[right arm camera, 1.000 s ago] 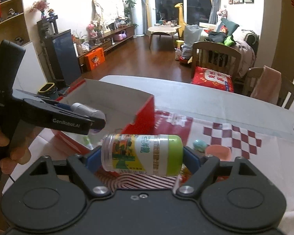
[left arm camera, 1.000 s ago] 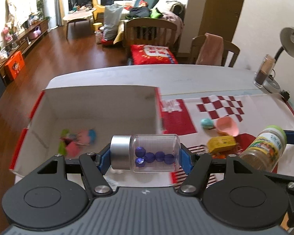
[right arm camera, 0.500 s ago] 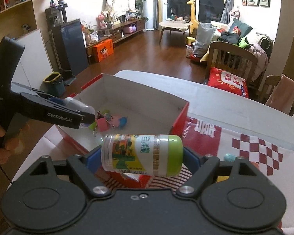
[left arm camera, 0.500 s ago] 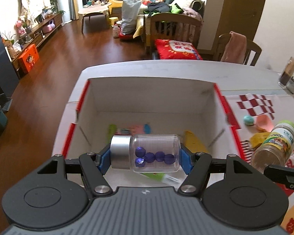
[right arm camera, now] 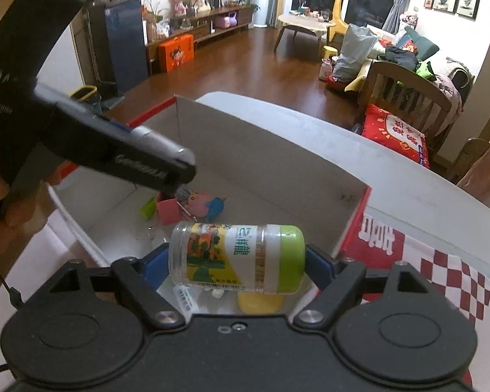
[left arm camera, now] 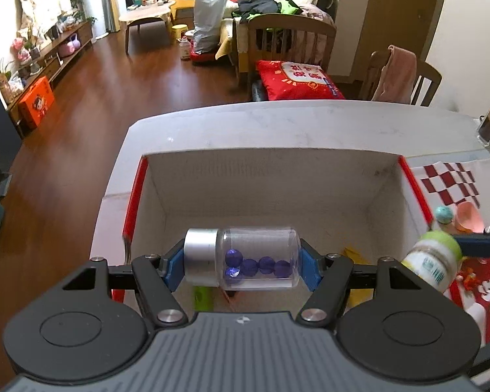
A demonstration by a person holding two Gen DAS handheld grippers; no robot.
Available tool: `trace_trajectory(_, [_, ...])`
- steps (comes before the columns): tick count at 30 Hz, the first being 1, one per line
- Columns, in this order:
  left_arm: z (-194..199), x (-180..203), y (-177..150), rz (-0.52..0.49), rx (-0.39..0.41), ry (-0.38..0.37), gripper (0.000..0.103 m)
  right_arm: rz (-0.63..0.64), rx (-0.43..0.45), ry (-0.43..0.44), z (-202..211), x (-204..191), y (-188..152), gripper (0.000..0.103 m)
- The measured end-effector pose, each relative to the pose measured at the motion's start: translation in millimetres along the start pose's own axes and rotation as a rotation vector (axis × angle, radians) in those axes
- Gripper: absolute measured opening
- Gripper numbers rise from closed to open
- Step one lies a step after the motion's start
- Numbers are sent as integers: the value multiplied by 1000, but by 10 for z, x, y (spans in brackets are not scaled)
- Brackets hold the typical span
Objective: Organize rigid objects
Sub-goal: 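Carry the pill jar and vitamin bottle into the box and release both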
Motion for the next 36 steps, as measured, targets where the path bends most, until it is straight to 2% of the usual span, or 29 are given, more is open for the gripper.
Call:
trace_trajectory(7, [-354, -31, 230, 8, -44, 20, 68, 23, -67, -12, -321, -98, 108, 84])
trace_trajectory(21, [-806, 50, 318, -5, -174, -3, 68, 17, -190, -34, -673, -127, 121, 84])
trace_trajectory(30, [-844, 12, 331, 19, -198, -12, 68, 34, -255, -50, -742, -159, 123, 84])
trace_trajectory(36, [-799, 0, 311, 43, -196, -21, 72, 32, -241, -48, -693, -157, 89, 90])
Point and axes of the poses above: each gripper's, at about its wrist camera, not at the fingertips, and z roughly against the way its jaws point, x to its right, y to its top, the point moved 2 cm from there along -z, roughly the way its jaws point, and after that the axes turned 9 degrees about -x, right-handed, at the moved point
